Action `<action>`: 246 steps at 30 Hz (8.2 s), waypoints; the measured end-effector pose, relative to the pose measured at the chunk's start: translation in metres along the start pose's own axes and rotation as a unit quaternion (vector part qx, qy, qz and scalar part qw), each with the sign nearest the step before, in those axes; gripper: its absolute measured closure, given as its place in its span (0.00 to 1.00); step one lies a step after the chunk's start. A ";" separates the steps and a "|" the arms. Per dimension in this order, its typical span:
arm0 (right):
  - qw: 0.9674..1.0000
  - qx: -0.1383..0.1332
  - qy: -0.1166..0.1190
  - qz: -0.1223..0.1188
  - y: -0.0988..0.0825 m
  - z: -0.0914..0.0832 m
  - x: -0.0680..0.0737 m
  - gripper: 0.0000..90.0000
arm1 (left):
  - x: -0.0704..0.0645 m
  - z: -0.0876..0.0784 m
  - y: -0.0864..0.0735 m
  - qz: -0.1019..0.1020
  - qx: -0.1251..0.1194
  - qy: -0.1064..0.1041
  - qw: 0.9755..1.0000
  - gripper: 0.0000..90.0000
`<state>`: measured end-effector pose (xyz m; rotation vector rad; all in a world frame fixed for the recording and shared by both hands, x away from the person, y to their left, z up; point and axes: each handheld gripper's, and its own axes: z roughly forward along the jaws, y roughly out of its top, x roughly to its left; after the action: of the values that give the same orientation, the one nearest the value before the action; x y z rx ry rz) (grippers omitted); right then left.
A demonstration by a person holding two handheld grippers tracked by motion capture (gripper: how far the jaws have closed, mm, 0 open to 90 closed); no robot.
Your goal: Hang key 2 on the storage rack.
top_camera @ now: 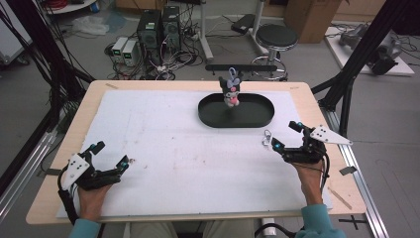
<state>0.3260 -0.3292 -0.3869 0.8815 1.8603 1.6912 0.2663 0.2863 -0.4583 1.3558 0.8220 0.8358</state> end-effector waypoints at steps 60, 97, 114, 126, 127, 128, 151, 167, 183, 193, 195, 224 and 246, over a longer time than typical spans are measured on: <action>0.938 0.343 0.005 -0.042 0.023 0.084 -0.068 0.09 | 0.000 0.000 0.000 0.003 0.002 0.000 1.000 0.02; 0.907 0.421 0.005 0.004 0.002 0.102 -0.086 0.63 | -0.001 0.000 0.000 0.003 0.001 0.000 1.000 0.02; 0.898 0.440 0.008 0.015 -0.002 0.105 -0.086 0.83 | 0.000 0.000 0.000 0.003 0.002 0.000 1.000 0.02; 0.895 0.446 0.009 0.018 -0.003 0.108 -0.084 0.96 | -0.001 0.000 0.000 0.003 0.001 0.000 1.000 0.02; 0.896 0.445 0.009 0.017 -0.003 0.108 -0.084 0.97 | -0.001 0.000 0.000 0.003 0.001 0.000 1.000 0.02; 0.895 0.446 0.008 0.015 -0.003 0.108 -0.083 0.97 | -0.001 0.000 0.000 0.003 0.001 0.000 1.000 0.02; 0.914 0.404 0.007 0.035 0.008 0.104 -0.080 0.99 | -0.001 0.000 0.000 0.003 0.001 0.000 1.000 0.02; 0.953 0.298 0.013 0.052 0.053 0.097 -0.080 0.99 | 0.000 0.000 0.000 0.003 0.002 0.000 1.000 0.02; 0.967 0.251 0.012 0.035 0.097 0.106 -0.073 0.99 | 0.000 0.000 0.000 0.002 0.001 0.000 1.000 0.02; 0.972 0.235 0.011 0.019 0.120 0.122 -0.074 0.99 | 0.000 0.000 0.000 0.001 0.000 0.000 1.000 0.02; 0.972 0.233 0.013 0.020 0.124 0.125 -0.074 0.99 | 0.000 0.000 0.000 0.001 0.000 0.000 1.000 0.02; 0.969 0.245 0.019 0.015 0.147 0.172 -0.078 0.99 | 0.000 0.000 0.000 0.000 -0.002 -0.001 1.000 0.02; 0.966 0.256 -0.001 0.021 0.140 0.176 -0.086 0.99 | 0.000 0.000 0.000 0.000 0.001 -0.001 1.000 0.02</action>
<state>0.5310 -0.2671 -0.2768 1.1183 2.3397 1.2376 0.2661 0.2866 -0.4583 1.3577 0.8213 0.8329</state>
